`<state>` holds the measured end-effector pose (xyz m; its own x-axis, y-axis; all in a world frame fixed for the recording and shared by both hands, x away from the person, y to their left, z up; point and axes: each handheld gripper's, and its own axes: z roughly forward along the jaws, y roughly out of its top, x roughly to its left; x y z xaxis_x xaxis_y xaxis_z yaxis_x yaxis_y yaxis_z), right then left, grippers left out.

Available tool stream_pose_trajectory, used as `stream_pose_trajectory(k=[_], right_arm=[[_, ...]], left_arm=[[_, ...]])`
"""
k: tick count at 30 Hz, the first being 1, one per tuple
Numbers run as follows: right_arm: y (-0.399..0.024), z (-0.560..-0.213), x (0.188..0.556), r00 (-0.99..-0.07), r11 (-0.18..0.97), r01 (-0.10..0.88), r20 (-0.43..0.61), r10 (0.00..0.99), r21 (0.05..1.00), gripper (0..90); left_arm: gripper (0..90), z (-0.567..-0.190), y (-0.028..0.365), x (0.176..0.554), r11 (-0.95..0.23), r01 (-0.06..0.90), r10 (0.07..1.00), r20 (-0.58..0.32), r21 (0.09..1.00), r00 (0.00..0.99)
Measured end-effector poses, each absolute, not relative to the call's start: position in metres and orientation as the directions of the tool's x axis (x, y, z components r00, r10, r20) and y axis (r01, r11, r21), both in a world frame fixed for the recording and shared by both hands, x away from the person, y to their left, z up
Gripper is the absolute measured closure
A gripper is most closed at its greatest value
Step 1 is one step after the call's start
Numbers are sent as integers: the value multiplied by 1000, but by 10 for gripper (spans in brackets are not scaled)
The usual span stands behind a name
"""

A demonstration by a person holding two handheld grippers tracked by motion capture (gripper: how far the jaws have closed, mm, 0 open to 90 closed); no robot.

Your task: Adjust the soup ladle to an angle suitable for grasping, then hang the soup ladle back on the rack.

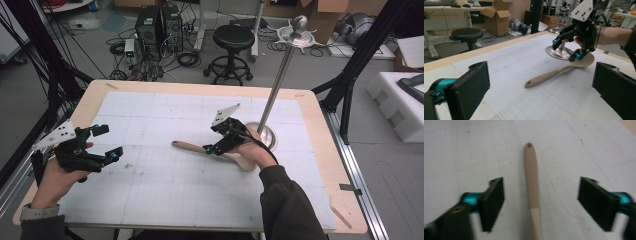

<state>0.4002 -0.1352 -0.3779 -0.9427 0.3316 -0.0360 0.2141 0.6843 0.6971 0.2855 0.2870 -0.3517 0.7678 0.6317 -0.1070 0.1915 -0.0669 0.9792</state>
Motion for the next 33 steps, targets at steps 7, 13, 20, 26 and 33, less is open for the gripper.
stream_pose_trajectory(k=[7,13,20,26,33], right_arm=[[-144,-377,402,-949,722,212,-36,312,659,115],[-143,-380,398,-964,789,209,-15,266,578,116],[-141,-385,397,-971,829,186,-31,237,528,120],[-140,-391,398,-975,852,196,5,222,485,155],[-137,-400,401,-980,883,193,39,196,427,272]], left_arm=[[18,-352,287,286,-64,196,633,-112,978,766],[18,-352,288,285,-62,198,632,-115,978,766],[18,-353,288,284,-65,202,634,-116,977,765],[18,-353,291,283,-58,202,636,-120,978,762],[18,-355,294,282,-59,207,642,-121,977,757]])
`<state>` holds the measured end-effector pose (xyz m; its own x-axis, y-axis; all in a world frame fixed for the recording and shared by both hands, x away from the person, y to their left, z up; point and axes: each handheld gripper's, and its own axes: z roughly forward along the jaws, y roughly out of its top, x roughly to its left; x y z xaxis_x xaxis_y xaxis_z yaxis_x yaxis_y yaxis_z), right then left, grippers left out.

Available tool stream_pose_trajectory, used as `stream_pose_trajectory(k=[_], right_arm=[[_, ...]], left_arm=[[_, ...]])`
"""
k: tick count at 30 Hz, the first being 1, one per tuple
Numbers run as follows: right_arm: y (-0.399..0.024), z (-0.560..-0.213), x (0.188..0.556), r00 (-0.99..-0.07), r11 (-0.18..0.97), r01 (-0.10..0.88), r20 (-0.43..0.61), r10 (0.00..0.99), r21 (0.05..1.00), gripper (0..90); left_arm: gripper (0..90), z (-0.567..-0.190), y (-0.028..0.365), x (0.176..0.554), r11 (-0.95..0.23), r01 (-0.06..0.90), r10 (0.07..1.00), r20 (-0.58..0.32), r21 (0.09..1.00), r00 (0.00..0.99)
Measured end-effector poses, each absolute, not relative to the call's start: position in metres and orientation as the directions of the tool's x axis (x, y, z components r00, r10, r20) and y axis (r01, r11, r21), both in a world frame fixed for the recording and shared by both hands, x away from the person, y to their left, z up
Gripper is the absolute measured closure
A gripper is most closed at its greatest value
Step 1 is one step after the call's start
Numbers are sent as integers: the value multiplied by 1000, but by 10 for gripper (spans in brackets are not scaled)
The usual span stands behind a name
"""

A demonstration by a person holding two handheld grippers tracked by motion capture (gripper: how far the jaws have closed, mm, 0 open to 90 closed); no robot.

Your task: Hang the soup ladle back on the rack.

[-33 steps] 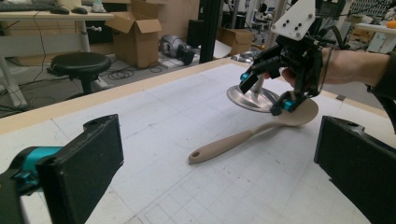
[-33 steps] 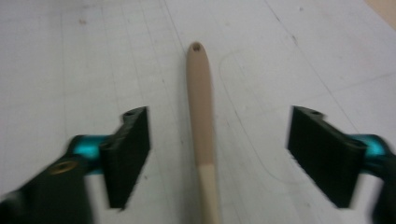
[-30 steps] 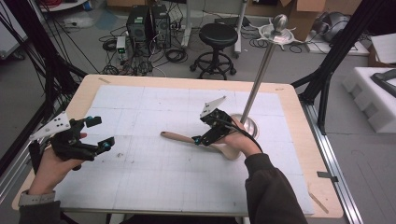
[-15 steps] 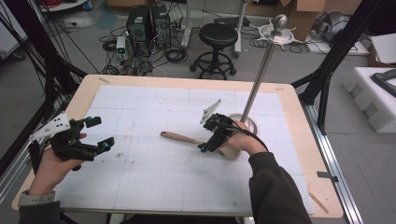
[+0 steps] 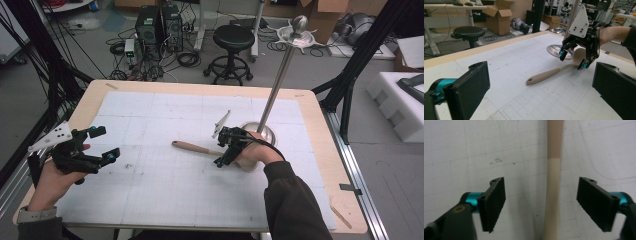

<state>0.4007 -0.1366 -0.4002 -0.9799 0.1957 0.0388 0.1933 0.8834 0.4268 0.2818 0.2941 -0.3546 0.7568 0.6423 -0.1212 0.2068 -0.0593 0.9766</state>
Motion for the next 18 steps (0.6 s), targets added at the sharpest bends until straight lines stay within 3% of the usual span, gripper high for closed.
stream_pose_trajectory(k=[6,18], right_arm=[[-135,-404,402,-978,903,199,26,205,381,460],[-138,-409,401,-969,934,238,2,246,265,684]], left_arm=[[18,-355,296,281,-59,209,645,-122,976,754],[17,-355,296,281,-57,210,648,-124,976,751]])
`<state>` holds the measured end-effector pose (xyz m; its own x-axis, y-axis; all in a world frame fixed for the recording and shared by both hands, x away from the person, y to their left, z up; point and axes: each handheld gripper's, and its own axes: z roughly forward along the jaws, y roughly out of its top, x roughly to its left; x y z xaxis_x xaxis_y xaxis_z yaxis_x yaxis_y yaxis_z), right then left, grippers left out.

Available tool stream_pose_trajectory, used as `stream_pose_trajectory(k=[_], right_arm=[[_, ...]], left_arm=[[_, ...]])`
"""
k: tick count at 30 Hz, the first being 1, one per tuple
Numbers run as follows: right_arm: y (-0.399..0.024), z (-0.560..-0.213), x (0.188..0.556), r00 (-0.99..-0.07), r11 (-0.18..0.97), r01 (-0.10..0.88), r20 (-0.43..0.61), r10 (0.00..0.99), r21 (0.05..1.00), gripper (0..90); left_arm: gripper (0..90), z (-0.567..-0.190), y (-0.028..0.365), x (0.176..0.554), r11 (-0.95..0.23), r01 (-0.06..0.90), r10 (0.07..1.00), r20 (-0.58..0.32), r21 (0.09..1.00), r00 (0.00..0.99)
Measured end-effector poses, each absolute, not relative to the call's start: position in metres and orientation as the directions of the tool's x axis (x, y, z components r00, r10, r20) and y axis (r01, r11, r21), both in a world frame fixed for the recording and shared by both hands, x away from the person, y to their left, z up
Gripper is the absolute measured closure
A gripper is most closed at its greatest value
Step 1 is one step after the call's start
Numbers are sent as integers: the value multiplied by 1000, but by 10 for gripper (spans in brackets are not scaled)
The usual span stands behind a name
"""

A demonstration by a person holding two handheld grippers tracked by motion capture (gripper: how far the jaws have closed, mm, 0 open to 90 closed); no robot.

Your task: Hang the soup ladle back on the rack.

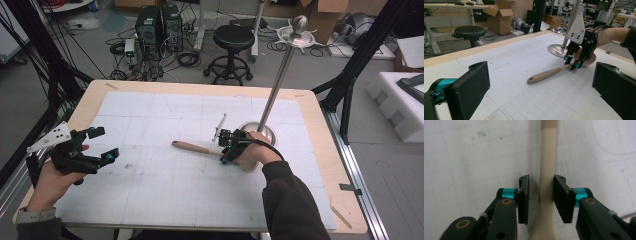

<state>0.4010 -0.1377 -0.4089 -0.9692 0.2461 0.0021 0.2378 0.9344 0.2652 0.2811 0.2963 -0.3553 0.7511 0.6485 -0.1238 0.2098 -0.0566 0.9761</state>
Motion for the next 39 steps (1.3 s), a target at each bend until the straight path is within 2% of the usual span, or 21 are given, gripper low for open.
stream_pose_trajectory(k=[4,13,17,26,34,39], right_arm=[[-138,-409,402,-965,937,248,-24,262,246,759],[-135,-407,398,-964,938,247,-38,264,242,775],[-137,-398,397,-960,916,255,-32,278,311,775],[-145,-385,391,-943,872,291,-37,331,394,777],[-163,-376,382,-931,769,302,0,365,563,777],[-177,-372,373,-928,711,301,22,373,635,776]], left_arm=[[18,-356,296,281,-58,211,648,-124,976,751],[18,-355,297,281,-55,209,648,-124,976,751],[18,-355,299,281,-54,209,651,-124,976,749],[18,-354,298,280,-53,206,650,-123,977,750],[18,-354,298,280,-54,206,652,-122,977,748],[18,-354,298,280,-55,205,652,-120,977,748]])
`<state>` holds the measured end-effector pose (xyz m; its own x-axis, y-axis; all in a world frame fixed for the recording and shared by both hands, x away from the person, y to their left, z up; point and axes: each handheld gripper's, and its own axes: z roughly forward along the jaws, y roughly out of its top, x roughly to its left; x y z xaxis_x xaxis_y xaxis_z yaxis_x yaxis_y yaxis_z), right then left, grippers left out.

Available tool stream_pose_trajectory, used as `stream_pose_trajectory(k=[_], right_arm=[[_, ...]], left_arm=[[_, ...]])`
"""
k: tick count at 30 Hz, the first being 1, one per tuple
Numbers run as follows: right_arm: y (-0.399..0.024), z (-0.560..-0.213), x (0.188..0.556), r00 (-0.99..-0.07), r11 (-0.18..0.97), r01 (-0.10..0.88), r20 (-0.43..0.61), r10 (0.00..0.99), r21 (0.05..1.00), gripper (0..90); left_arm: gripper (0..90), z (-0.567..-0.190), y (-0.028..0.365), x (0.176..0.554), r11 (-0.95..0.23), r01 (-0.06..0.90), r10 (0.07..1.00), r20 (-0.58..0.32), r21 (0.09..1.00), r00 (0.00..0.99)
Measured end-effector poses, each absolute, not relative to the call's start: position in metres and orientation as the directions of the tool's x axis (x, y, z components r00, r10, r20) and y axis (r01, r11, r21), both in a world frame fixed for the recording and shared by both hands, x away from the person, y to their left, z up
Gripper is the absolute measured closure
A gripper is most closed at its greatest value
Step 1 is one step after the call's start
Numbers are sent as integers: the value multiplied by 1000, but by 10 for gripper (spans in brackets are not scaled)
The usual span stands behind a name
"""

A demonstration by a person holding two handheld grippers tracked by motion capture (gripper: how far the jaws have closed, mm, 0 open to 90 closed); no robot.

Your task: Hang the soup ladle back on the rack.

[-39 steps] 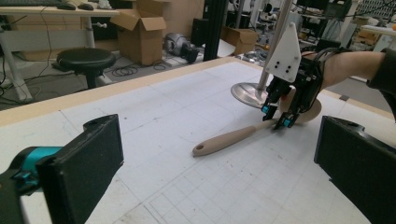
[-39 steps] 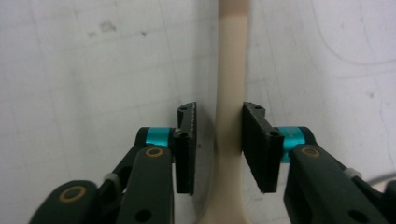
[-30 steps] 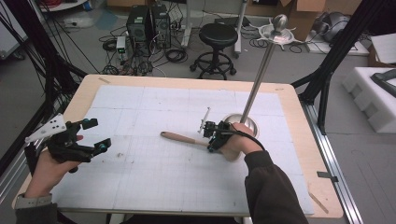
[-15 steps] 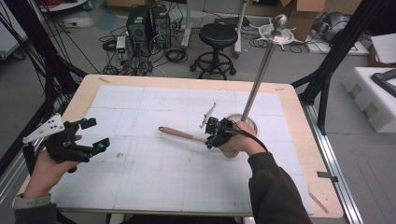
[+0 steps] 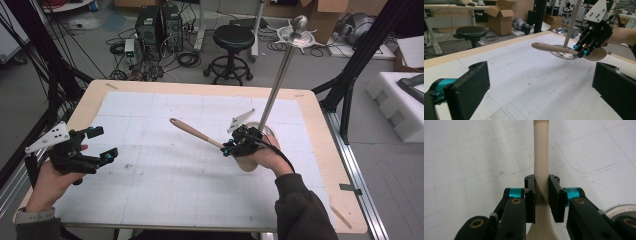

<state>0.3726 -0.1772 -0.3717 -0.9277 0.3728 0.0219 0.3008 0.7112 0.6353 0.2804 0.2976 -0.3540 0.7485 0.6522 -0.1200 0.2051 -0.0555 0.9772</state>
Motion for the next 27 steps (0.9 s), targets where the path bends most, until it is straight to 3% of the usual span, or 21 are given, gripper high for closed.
stream_pose_trajectory(k=[10,15,27], right_arm=[[-209,-365,354,-896,504,328,93,434,799,776],[-220,-358,343,-885,422,297,81,459,857,776],[-247,-355,319,-849,267,263,91,520,927,776]], left_arm=[[18,-353,294,283,-65,207,651,-116,976,750],[18,-353,294,283,-63,205,650,-116,977,751],[18,-352,292,283,-68,201,647,-111,977,755]])
